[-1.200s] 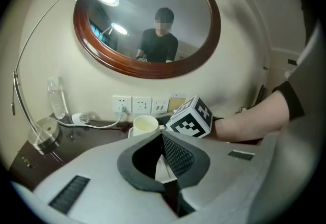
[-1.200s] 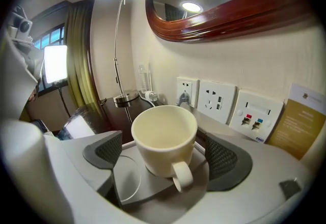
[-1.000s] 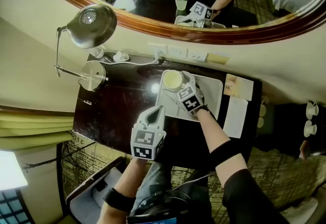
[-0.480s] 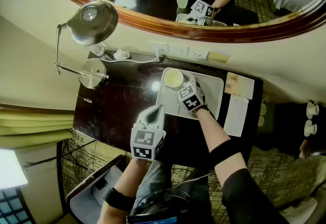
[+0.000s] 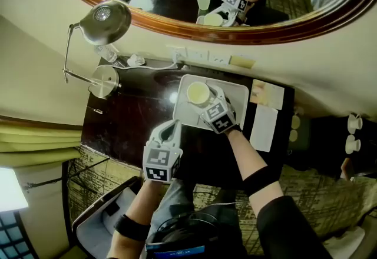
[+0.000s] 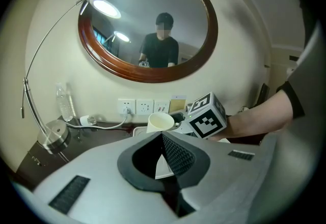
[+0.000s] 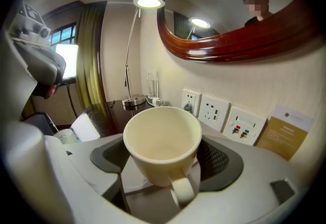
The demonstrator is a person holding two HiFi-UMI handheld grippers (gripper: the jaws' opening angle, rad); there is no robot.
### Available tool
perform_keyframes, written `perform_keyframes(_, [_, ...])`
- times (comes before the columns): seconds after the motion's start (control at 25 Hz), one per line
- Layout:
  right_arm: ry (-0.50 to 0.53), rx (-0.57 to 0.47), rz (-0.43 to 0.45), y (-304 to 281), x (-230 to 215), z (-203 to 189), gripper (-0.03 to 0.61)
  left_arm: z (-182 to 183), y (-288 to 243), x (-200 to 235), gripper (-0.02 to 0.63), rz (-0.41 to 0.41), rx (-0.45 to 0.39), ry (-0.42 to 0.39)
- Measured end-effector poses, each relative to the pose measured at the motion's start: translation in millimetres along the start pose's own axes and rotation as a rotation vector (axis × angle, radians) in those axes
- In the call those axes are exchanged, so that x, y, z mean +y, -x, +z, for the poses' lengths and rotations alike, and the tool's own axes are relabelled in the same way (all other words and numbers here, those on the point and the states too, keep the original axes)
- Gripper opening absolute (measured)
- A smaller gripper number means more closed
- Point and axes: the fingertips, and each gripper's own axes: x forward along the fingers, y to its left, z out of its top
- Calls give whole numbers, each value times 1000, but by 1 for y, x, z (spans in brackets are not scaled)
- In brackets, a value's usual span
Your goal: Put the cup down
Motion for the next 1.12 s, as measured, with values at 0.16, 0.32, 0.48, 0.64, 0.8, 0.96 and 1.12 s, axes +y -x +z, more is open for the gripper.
perform_keyframes(0.16, [25,-15,11,31,11,4,422,-2,12,-14,0,17,-1,6])
perform_keyframes(0.32, [33,-15,38,59,34,-7,422,-11,29,-32,0,52,6,15])
perform_keyframes(0.48, [36,-7,80,78,61,-23,422,-19,45,-44,0,107,0,37])
perform_keyframes(0.64, [56,15,138,87,93,-48,422,-39,58,-54,0,151,18,52])
perform_keyframes(0.8, [53,36,185,93,122,-74,422,-57,72,-59,0,189,35,73])
perform_keyframes(0.96, [65,53,214,96,143,-90,422,-65,83,-60,0,215,30,95])
perform_keyframes(1.12, [73,65,225,97,155,-106,423,-72,93,-59,0,233,26,102])
